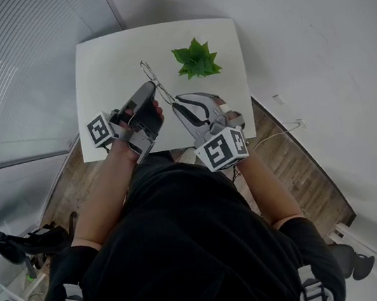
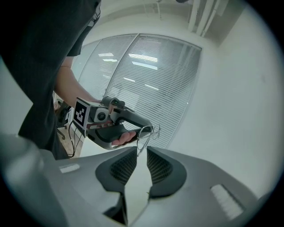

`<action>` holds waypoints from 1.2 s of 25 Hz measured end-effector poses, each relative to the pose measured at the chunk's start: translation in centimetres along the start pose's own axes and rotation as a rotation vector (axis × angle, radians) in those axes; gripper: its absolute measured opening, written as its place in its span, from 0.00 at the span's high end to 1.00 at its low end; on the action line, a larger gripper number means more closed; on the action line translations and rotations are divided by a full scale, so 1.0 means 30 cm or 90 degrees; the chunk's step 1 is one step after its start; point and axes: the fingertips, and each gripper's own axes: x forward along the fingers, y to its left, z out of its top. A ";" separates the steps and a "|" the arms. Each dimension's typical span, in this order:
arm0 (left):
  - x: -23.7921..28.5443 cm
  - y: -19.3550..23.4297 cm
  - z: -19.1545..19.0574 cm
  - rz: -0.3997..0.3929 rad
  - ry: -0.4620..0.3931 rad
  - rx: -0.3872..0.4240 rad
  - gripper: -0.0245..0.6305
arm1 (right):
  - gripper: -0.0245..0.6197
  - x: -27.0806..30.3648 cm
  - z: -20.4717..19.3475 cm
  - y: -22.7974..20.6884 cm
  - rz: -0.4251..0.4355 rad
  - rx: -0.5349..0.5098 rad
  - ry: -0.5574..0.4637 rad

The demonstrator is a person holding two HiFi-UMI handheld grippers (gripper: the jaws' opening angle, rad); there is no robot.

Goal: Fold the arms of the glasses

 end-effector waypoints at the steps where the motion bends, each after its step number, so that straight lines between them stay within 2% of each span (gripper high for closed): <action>1: 0.000 0.000 -0.002 0.001 0.000 0.000 0.94 | 0.83 -0.004 0.003 -0.003 0.000 0.000 -0.001; 4: 0.003 0.003 -0.002 0.003 0.002 0.000 0.94 | 0.80 -0.017 0.012 -0.021 -0.002 0.006 -0.008; 15: 0.008 0.019 0.002 0.015 0.003 0.005 0.94 | 0.80 -0.090 0.064 -0.103 -0.015 0.083 -0.086; 22: 0.005 0.014 -0.013 0.017 0.009 0.009 0.94 | 0.89 -0.118 0.078 -0.199 -0.076 0.183 -0.155; 30: -0.006 0.024 -0.044 0.021 0.019 0.004 0.94 | 0.94 -0.118 -0.017 -0.234 -0.114 0.246 -0.147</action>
